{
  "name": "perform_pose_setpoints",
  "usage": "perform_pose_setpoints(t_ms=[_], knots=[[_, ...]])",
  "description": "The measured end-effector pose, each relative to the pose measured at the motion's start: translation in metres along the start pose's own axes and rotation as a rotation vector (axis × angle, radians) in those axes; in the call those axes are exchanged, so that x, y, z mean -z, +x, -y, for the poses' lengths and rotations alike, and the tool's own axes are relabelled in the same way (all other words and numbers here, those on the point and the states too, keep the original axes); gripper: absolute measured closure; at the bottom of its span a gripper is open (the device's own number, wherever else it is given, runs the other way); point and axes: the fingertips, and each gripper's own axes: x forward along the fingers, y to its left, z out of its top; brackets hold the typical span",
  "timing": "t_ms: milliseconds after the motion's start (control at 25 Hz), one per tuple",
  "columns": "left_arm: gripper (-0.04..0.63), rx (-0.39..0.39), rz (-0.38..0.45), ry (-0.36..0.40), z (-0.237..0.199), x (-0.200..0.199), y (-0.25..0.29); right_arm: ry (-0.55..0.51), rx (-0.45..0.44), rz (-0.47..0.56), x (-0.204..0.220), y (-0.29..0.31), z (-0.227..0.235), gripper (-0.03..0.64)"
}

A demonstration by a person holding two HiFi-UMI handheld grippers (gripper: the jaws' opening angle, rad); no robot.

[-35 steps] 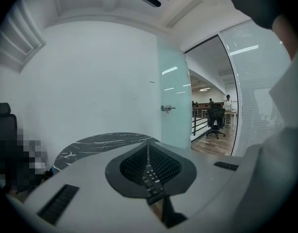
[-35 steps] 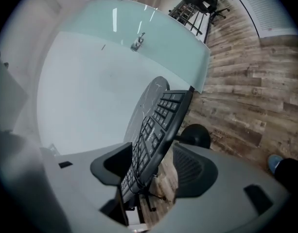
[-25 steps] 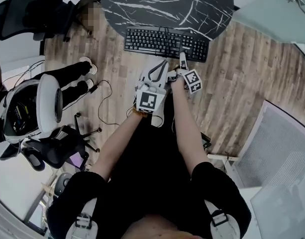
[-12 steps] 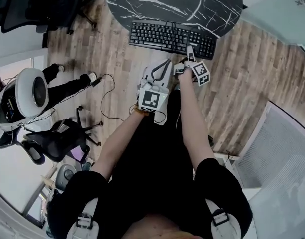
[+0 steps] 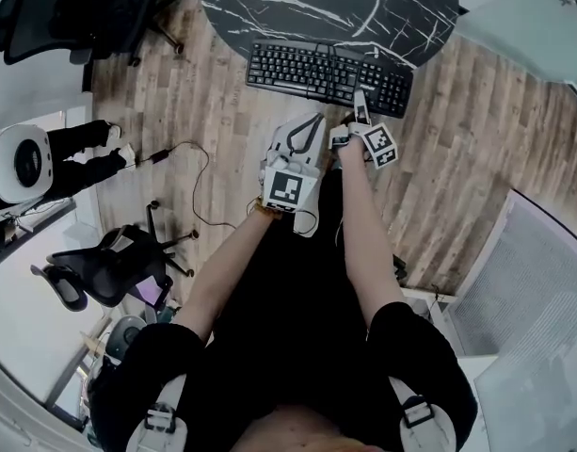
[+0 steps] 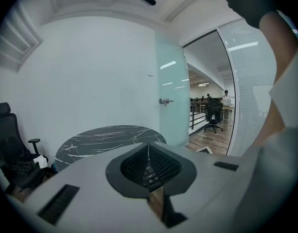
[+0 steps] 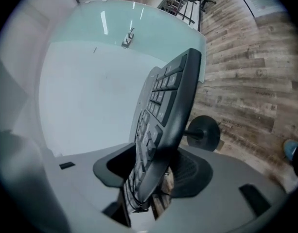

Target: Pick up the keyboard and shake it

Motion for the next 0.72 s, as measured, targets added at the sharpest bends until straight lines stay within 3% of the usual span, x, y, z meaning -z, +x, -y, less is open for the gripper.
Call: perform_pose_setpoints(t_ms=[120,200,320,720], knots=[[0.58,0.003,-0.008,-0.012,0.002,0.002,0.0,0.088,-0.066,0.04,-0.004,0.005,-0.001,0.396],[0.58,0.004,-0.016,-0.008,0.003,0.004,-0.001,0.109,-0.041,0.055,-0.005,0.011,0.004,0.398],[0.581,0.006,-0.025,-0.008,0.005,0.008,-0.004,0.11,-0.014,0.053,-0.006,0.014,0.005,0.469],[0.581,-0.023,-0.063,-0.044,-0.009,0.033,0.002,0.118,-0.107,0.017,-0.005,0.004,-0.006,0.518]])
